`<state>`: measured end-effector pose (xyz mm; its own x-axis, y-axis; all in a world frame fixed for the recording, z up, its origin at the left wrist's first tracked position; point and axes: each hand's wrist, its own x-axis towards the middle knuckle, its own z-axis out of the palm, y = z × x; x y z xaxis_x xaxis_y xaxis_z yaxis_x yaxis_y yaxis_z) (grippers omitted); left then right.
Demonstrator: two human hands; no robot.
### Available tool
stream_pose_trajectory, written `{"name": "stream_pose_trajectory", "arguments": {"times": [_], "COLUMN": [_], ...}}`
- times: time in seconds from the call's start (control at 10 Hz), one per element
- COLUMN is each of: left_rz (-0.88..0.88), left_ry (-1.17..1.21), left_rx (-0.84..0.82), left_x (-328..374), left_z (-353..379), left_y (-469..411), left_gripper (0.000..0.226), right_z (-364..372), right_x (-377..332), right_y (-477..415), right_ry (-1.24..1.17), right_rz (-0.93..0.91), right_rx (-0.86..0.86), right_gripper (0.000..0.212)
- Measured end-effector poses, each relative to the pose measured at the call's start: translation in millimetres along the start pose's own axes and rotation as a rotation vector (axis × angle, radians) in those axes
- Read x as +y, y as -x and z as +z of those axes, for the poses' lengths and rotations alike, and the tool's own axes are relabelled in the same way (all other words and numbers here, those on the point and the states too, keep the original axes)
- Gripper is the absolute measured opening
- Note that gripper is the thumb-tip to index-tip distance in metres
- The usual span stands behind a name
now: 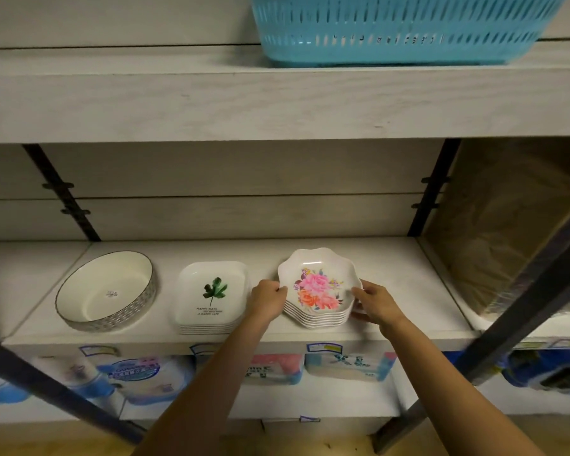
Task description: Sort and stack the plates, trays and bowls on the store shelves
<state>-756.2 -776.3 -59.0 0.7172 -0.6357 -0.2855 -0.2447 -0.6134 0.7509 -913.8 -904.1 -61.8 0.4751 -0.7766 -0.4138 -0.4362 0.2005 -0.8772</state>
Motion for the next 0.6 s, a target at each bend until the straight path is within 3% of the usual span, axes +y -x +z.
{"name": "stream_pose_trajectory", "arguments": {"times": [0.2, 0.3, 0.4, 0.5, 0.6], "left_rz": [0.107, 0.206, 0.298, 0.363, 0.388], "left_ry": [-0.042, -0.008, 0.012, -0.002, -0.001], "left_rx": [-0.02, 0.044, 0.134, 0.183, 0.254], "left_x": [5.8, 5.4, -10.7, -31.8, -52.0], "left_z": [-20.3, -47.7, -84.4, -126.8, -163.5], "left_y": [15.7, 29.6, 39.3, 55.6, 61.6], "left_gripper": [0.034, 0.022, 0.036, 0.037, 0.036], "right_z": [1.3, 0.8, 4.8, 14.5, 17.8], "right_x": [-1.9, -9.8, -25.5, -59.3, -101.1], "right_y": [15.6, 35.3, 61.5, 101.7, 156.5], "right_ry": [0.221, 0.25, 0.136, 0.009, -0.135], "right_rz": [-0.051, -0.145, -0.286, -0.41, -0.722], "right_rx": [0.074, 0.139, 0.13, 0.076, -0.017], "right_gripper": [0.048, 0.055, 0.048, 0.043, 0.047]}}
